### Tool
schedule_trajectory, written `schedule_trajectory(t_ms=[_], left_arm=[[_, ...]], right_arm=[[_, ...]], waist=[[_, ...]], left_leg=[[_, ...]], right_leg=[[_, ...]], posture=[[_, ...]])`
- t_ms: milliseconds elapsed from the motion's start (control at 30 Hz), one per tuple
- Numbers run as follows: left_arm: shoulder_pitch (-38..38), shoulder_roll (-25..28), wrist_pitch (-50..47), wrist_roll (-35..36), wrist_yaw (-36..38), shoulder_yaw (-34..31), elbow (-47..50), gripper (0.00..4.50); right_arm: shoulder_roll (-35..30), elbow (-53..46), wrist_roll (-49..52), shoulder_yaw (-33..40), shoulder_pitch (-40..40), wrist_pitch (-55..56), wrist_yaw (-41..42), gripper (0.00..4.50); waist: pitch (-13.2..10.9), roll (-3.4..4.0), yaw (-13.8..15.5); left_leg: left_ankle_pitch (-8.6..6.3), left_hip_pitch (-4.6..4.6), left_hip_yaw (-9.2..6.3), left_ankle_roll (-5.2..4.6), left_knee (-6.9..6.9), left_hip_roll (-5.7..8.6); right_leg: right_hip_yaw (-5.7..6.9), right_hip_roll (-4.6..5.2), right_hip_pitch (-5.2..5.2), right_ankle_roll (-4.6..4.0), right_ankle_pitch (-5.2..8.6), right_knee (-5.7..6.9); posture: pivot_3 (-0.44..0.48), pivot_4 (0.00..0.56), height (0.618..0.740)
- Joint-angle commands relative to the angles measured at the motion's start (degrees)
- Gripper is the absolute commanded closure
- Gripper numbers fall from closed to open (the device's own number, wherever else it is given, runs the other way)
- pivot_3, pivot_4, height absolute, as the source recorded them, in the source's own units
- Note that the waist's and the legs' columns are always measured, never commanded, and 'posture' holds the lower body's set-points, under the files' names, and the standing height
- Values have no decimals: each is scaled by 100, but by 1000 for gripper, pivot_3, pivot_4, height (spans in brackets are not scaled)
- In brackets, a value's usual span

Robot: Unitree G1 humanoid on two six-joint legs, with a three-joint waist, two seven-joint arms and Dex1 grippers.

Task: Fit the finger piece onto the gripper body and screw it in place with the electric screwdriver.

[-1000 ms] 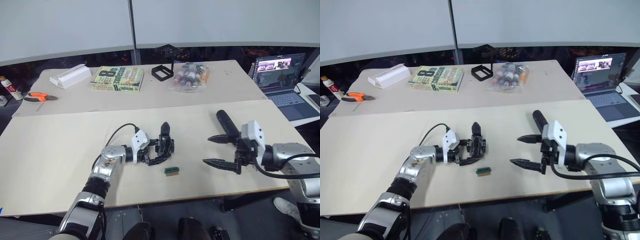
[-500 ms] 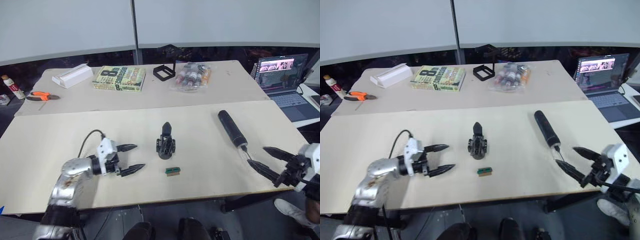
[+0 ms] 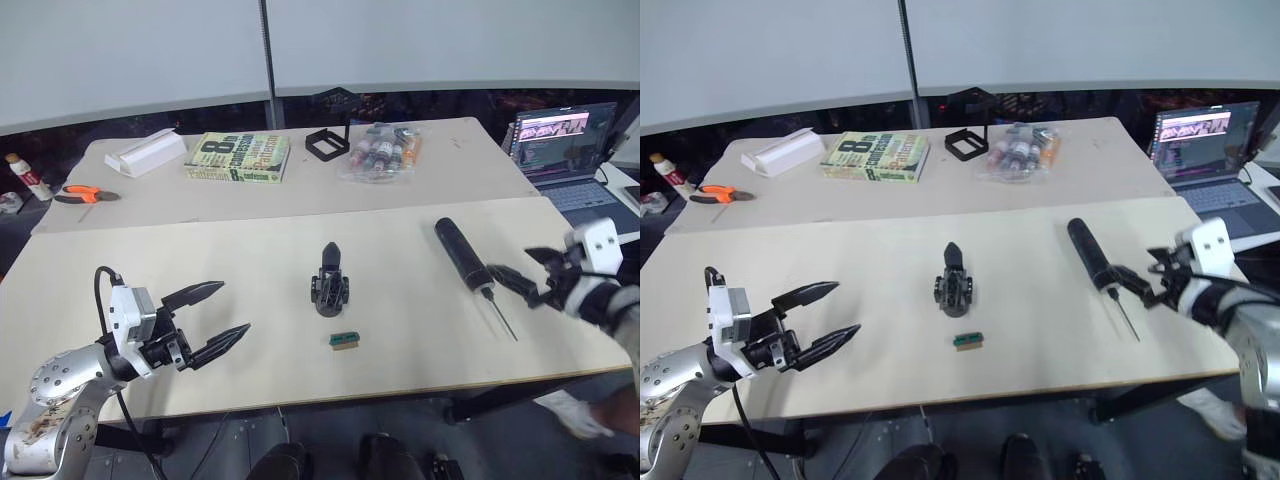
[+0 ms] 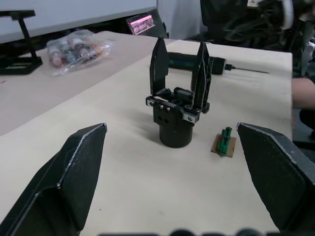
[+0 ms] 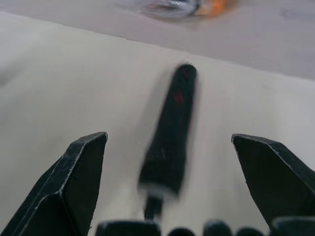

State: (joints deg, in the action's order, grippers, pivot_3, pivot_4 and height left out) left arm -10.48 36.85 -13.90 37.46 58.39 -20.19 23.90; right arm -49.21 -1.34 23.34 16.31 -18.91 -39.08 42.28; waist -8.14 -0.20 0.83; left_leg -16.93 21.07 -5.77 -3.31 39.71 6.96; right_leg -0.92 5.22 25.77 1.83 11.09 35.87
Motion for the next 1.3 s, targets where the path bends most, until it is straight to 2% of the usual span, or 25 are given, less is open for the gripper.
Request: schedule_trajectory(t_ms=[33, 100, 167, 333, 433, 533, 667, 700, 767, 867, 1033, 1300], left_arm=[[-56, 171, -163, 205, -77, -115, 479, 19], [-151, 234, -316, 339, -98, -30, 762, 19], [-161, 253, -416, 424, -170, 34, 968, 19], [86, 390, -510, 501, -201, 115, 1128, 19], [143, 511, -598, 601, -91, 108, 1154, 19], [144, 671, -673, 671, 88, 194, 1196, 0], [339, 659, -637, 603, 71, 393, 1104, 0], [409, 633, -606, 558, 70, 477, 1066, 0], [490, 595, -558, 506, 83, 603, 1024, 0], [496, 562, -481, 450, 111, 698, 988, 0], [385, 509, -359, 362, 133, 716, 984, 0], [360, 479, -293, 300, 93, 696, 968, 0]], right_arm=[[-225, 602, -516, -977, -841, -875, -88, 0], [-256, 996, -933, -1526, -1355, -1283, -299, 0], [-132, 1391, -1100, -1719, -1700, -1331, -414, 0], [-57, 1974, -1450, -2389, -1856, -964, 53, 0], [41, 2207, -1499, -2418, -1923, -758, 144, 0], [235, 2772, -1616, -2258, -2143, -452, -149, 872], [241, 3048, -1627, -2248, -2282, -364, -4, 2262], [171, 2944, -1599, -2245, -2275, -398, 134, 2488], [-42, 2566, -1463, -2270, -2234, -658, 579, 2505], [-453, 1478, -958, -2176, -2088, -1621, 1202, 2505], [-1035, -275, -597, -2069, -1169, -2142, 1478, 2505], [-968, -749, -548, -2130, -325, -1961, 1309, 2505]], waist=[[-6, -11, 15], [-11, -17, 15], [-13, -18, 19], [-13, -18, 16], [-13, -18, -16], [-13, -18, -66], [-13, -18, -63], [-13, -18, -49], [-15, -15, -28], [-32, 13, -14], [-38, 23, -19], [-40, 22, -7]], left_leg=[[0, 7, -4, -1, 0, 1], [14, 9, -2, 23, 3, 3], [13, 17, -2, 20, 3, 8], [11, 23, -1, 16, -3, 11], [11, 22, 0, 16, -6, 9], [11, 17, 3, 17, -5, 9], [11, 1, 3, 17, -3, 9], [11, 0, 3, 17, -2, 10], [11, 2, 3, 16, 1, 11], [11, 23, 3, 15, -2, 13], [15, 65, 2, 22, -4, -1], [12, 49, 9, 14, 6, 11]], right_leg=[[0, 2, 1, -1, -1, -6], [-2, 6, 1, -1, -1, -11], [-4, 13, 3, -1, -1, -22], [-2, 8, 7, 1, -2, -46], [-3, 6, 10, 1, -2, -44], [-2, 3, 7, 1, -4, -41], [2, 1, -18, 2, -7, -44], [3, 2, -19, 3, -8, -44], [7, 2, -19, 7, -11, -46], [5, 4, 8, 9, -12, -47], [1, -3, 55, 7, -11, -41], [4, 6, 28, 18, -26, -51]], posture=[[0, 150, 740], [0, 150, 740], [0, 150, 740], [0, 150, 740], [0, 150, 740], [0, 150, 740], [0, 150, 740], [0, 150, 740], [0, 150, 740], [0, 150, 740], [0, 150, 740], [0, 150, 740]])
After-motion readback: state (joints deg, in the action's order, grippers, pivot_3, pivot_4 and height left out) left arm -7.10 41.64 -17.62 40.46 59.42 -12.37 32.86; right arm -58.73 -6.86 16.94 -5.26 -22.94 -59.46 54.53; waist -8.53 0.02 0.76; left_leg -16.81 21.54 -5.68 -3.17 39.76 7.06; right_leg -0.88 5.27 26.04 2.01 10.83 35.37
